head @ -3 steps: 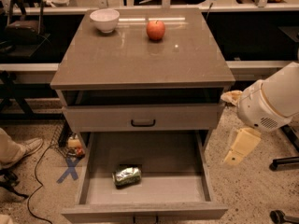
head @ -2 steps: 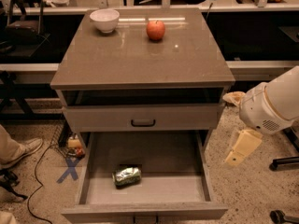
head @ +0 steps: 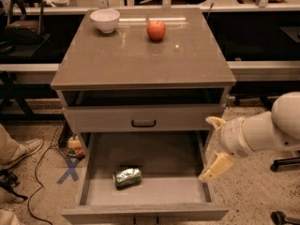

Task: Pick green can from middle drawer and place on counter

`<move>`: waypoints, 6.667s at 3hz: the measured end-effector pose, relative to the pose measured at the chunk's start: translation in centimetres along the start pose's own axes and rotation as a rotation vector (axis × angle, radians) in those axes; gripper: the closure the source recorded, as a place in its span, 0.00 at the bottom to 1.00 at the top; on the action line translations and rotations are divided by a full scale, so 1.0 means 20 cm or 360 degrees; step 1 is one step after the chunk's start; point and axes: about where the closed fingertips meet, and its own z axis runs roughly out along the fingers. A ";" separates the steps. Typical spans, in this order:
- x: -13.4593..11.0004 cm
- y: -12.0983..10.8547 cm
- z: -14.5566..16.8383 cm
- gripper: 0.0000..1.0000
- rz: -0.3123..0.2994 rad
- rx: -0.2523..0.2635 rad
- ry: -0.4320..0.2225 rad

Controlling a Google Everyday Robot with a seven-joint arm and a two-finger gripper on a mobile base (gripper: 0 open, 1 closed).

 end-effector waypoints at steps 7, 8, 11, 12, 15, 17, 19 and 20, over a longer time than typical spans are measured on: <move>0.34 0.01 1.30 0.00 -0.0128 -0.0134 -0.0078; 0.19 -0.03 1.59 0.00 -0.0250 -0.0176 -0.0134; -0.11 0.11 2.00 0.00 -0.0600 -0.0281 -0.0158; -0.12 0.15 2.07 0.00 -0.0659 -0.0296 -0.0112; -0.04 0.15 2.13 0.16 -0.0697 -0.0280 0.0006; 0.02 0.15 2.10 0.63 -0.0671 -0.0272 0.0011; 0.07 0.07 1.82 1.00 -0.0613 -0.0218 -0.0074; 0.13 -0.11 1.32 1.00 -0.0607 -0.0092 -0.0147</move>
Offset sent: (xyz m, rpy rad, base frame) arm 0.0154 0.0370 -0.0481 0.0571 -0.0283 0.0193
